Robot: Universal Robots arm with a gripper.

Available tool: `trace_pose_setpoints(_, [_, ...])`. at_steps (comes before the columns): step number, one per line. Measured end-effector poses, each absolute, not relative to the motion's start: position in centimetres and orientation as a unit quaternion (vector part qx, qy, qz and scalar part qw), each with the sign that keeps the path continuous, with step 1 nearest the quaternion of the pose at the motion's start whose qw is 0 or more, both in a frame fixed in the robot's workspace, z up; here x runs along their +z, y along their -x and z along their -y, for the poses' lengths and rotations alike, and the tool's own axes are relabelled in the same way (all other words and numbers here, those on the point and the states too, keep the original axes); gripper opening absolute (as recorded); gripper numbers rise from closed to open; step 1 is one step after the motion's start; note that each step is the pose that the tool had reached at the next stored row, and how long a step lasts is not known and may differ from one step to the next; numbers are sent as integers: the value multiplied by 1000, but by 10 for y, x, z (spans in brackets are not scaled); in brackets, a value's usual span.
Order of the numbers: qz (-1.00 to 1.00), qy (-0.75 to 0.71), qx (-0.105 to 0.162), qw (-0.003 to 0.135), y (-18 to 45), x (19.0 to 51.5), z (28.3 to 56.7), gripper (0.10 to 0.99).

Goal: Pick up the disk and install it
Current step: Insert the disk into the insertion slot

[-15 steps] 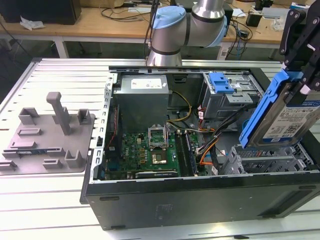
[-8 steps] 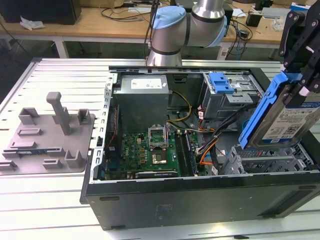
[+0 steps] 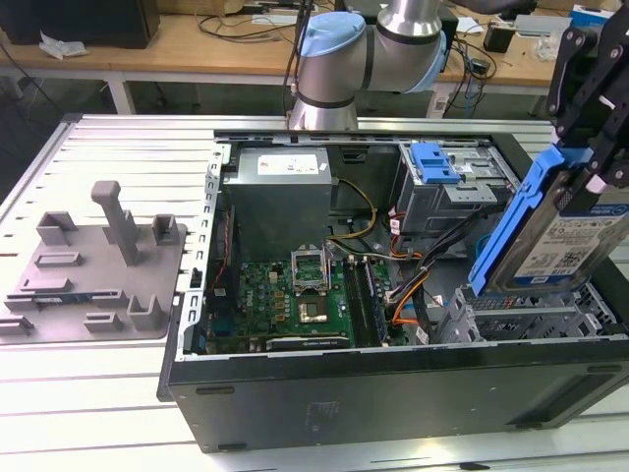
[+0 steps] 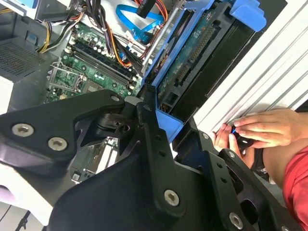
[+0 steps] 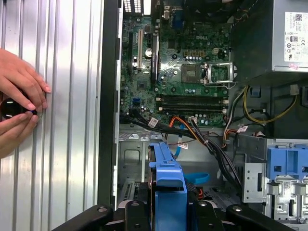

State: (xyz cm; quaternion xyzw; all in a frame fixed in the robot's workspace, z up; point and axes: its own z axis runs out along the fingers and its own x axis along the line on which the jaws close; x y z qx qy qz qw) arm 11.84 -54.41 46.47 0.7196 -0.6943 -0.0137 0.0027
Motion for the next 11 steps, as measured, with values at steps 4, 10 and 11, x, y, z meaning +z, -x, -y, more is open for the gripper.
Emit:
trace_pose_setpoints(4, [694, -720, -14, 3, -118, 463, 545, 369])
trace_pose_setpoints(10, [694, -720, -14, 3, -118, 461, 546, 369])
trace_pose_setpoints(11, [694, -720, -14, 3, -118, 461, 546, 369])
